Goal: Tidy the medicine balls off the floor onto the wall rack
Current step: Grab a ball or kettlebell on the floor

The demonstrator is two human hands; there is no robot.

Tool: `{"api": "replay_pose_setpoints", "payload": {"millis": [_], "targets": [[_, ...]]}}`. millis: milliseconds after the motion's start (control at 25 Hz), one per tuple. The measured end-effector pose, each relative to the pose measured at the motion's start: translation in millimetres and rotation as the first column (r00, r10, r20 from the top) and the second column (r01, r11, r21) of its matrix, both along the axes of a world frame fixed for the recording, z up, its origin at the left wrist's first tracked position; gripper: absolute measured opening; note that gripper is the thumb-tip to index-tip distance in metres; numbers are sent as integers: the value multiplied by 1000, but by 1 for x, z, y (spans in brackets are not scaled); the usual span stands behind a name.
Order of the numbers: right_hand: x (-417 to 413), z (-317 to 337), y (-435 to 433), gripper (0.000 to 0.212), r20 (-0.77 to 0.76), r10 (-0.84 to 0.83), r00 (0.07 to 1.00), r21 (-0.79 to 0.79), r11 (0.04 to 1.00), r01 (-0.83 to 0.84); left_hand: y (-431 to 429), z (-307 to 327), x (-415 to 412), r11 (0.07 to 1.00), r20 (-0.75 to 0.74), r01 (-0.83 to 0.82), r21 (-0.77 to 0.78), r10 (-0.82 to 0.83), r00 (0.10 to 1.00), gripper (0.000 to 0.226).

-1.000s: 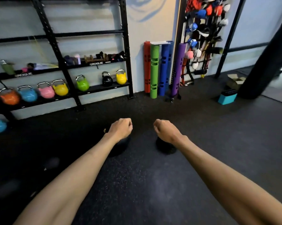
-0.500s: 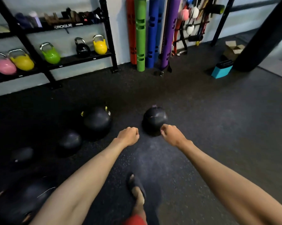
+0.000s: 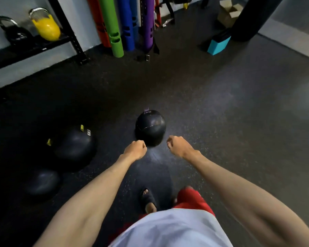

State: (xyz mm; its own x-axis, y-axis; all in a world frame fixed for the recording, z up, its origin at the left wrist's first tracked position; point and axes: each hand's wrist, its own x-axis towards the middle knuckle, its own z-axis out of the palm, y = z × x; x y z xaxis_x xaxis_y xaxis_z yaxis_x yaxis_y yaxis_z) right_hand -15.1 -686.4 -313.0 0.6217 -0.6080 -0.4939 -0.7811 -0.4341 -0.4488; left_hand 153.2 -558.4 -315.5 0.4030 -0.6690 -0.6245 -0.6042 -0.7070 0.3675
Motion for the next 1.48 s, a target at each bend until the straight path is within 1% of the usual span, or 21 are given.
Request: {"api": "replay_pose_setpoints", "payload": {"millis": [120,280,440,560,640,760,920,1040,1200,1320,1400,1480], "targets": [[28,-13,-42,23,-1,-18,1000,27,999,18,-40,-17,29,1000,-39,-4,28,5,999,17],[72,-47,-114,24,-56,40,998,88,996,-35,-97,-48,66,995,-46,-65,81,69,997,19],[119,-79,-183,23,-75,151,986,142,980,-139,-154,-76,95,973,-74,-187,136,199,977,16],[152,-105,-235,22,-111,283,952,176,949,-262,-198,-98,113,936,-95,-290,202,313,945,15],[172,-131,-266,24,-146,362,920,220,919,-327,-226,-118,123,901,-91,-374,222,401,912,20],[197,-183,-303,29,-187,437,880,298,879,-373,-261,-161,140,858,-115,-464,220,496,861,29],[217,-267,-333,36,-233,481,845,303,862,-406,-294,-247,158,837,-145,-503,218,537,831,40],[226,-344,-345,56,-256,522,813,277,846,-456,-307,-329,165,819,-159,-528,225,566,809,49],[225,-434,-350,74,-315,592,742,247,806,-538,-311,-416,164,850,-140,-479,220,513,847,61],[214,-483,-352,89,-312,653,690,233,757,-610,-312,-458,158,855,-122,-462,233,498,859,71],[212,-495,-354,94,-279,670,688,186,740,-646,-312,-471,152,867,-77,-447,220,472,878,78],[231,-498,-353,94,-249,661,708,148,748,-647,-310,-477,153,871,-44,-462,165,475,879,85]]}}
